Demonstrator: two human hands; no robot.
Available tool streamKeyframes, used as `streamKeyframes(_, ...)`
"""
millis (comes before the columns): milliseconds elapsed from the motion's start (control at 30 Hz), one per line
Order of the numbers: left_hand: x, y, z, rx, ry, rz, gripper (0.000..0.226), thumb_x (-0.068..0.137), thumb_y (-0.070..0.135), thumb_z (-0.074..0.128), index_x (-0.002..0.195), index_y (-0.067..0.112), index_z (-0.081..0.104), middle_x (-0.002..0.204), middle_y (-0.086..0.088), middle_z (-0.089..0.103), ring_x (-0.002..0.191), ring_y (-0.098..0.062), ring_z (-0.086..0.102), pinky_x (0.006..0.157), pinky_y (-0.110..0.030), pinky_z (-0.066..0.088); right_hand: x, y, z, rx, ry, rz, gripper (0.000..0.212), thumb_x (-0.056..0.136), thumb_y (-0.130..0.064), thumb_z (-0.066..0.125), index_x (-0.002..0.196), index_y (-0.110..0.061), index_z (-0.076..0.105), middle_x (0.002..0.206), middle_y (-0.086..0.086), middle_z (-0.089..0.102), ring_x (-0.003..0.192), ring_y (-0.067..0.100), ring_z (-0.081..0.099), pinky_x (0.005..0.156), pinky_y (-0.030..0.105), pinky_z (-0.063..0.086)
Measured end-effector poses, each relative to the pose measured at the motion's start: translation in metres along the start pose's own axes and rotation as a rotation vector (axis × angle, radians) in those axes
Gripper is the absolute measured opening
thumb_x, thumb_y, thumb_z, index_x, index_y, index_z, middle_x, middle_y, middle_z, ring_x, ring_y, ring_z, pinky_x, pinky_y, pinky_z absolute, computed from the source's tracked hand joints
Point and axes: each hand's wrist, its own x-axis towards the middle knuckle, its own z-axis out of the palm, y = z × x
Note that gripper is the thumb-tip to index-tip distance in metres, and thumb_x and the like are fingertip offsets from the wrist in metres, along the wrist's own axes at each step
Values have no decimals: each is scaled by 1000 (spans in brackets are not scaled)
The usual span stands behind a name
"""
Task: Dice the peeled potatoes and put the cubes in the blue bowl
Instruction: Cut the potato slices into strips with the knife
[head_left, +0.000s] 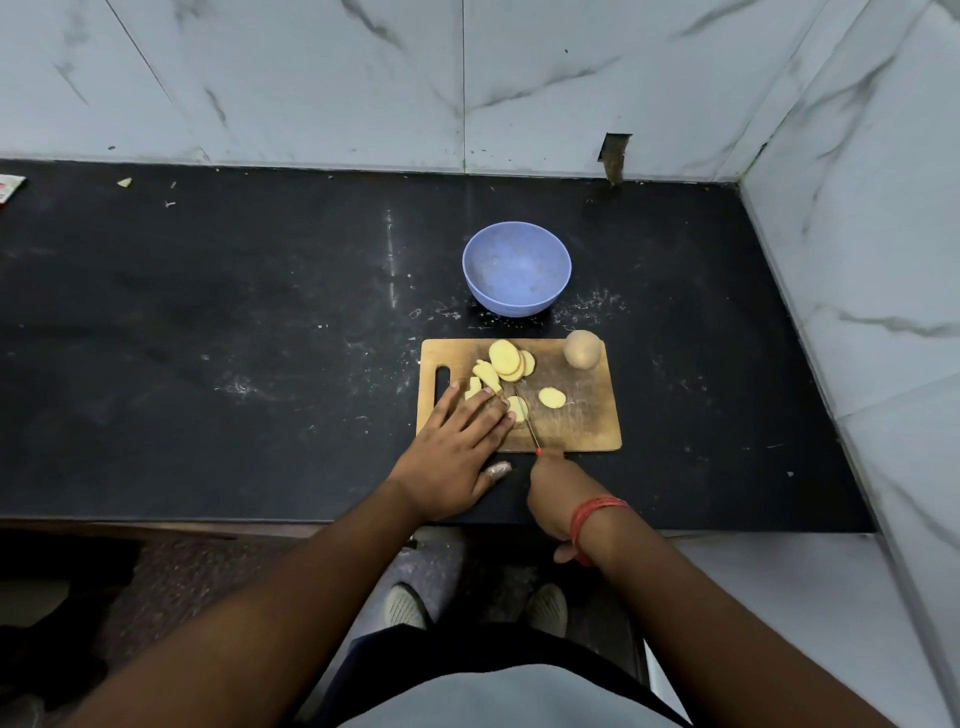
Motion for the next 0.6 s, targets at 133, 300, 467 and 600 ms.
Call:
streamKeyframes(133, 0, 1, -1, 30, -9, -11, 65, 104, 56, 32, 153, 13, 41, 156, -8, 41, 150, -32, 24, 121, -60, 14, -10, 7, 19, 43, -64, 138, 47, 94, -12, 54, 135, -5, 31, 122, 15, 59, 115, 28, 59, 85, 35, 47)
streamKeyframes(300, -2, 3, -1, 39, -15, -15, 67, 105, 57, 29, 154, 13, 38, 159, -8, 38, 152, -31, 21, 121, -61, 12, -24, 31, 28, 168, 62, 68, 33, 95, -4, 41, 127, -3, 36, 112, 17, 62, 99, 28, 64, 70, 32, 45)
streamKeyframes(467, -5, 3, -1, 17, 13, -13, 66, 105, 55, 32, 154, 11, 38, 160, -9, 36, 152, -32, 21, 121, -60, 14, -27, 26, 22, 280, 141, -11, 17, 99, -11, 39, 115, -7, 38, 99, 15, 60, 79, 29, 63, 60, 42, 57)
streamKeyframes(600, -6, 3, -1, 13, 12, -4, 65, 105, 54, 33, 152, 10, 40, 159, -10, 38, 151, -32, 23, 121, -60, 15, -20, 16, 14, 253, 82, 47, 32, 94, -2, 51, 120, -9, 35, 102, 15, 58, 69, 27, 59, 46, 38, 53)
